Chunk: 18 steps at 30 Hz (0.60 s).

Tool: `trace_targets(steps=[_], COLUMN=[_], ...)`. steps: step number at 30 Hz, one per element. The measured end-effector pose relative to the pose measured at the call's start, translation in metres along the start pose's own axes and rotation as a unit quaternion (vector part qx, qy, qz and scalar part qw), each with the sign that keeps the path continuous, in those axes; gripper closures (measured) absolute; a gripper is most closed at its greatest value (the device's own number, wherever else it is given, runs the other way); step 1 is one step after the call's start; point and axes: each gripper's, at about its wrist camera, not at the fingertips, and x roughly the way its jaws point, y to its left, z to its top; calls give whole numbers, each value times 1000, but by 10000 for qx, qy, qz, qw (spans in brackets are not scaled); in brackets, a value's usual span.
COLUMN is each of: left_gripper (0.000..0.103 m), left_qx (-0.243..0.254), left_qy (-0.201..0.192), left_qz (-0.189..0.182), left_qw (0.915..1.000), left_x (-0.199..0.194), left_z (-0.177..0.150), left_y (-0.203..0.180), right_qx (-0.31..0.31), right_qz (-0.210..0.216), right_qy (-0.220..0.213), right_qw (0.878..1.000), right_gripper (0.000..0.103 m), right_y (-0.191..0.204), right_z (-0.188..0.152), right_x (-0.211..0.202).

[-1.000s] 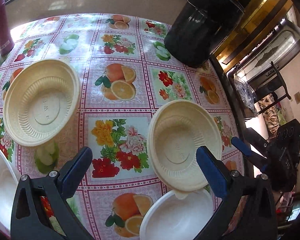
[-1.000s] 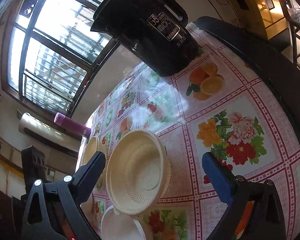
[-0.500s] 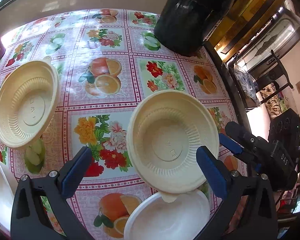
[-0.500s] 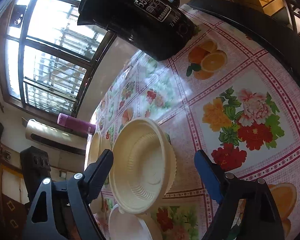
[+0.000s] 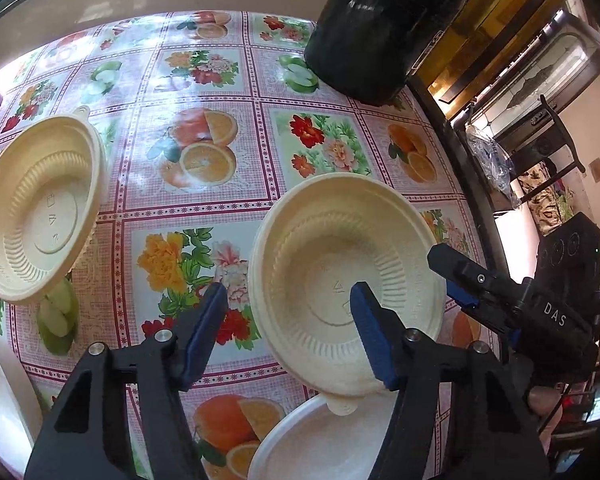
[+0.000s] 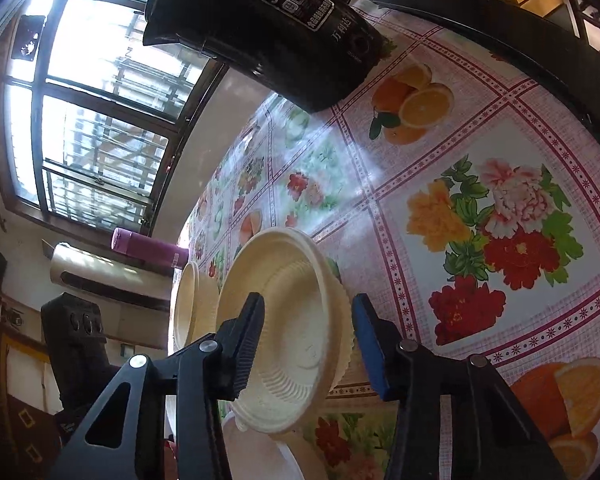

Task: Organize plates and bowls

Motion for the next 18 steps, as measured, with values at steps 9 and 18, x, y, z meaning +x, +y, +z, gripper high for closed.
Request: trace_targets(steps=[9,18], left_gripper=[63,83], left_qx=[-46,-88], left_qy=[-26,-58], left_qz=[-101,-83], left_qw=[9999,9999], left_x=[1,3], left_z=[0,-1], left_y=[5,10], right_qx=[36,36], right_qz=[-152,-280], right_qy=[46,42], right_qw=[9999,9996], right_gripper=[79,93], right_y=[0,-3], right_z=[-2,-2], right_x=[7,9])
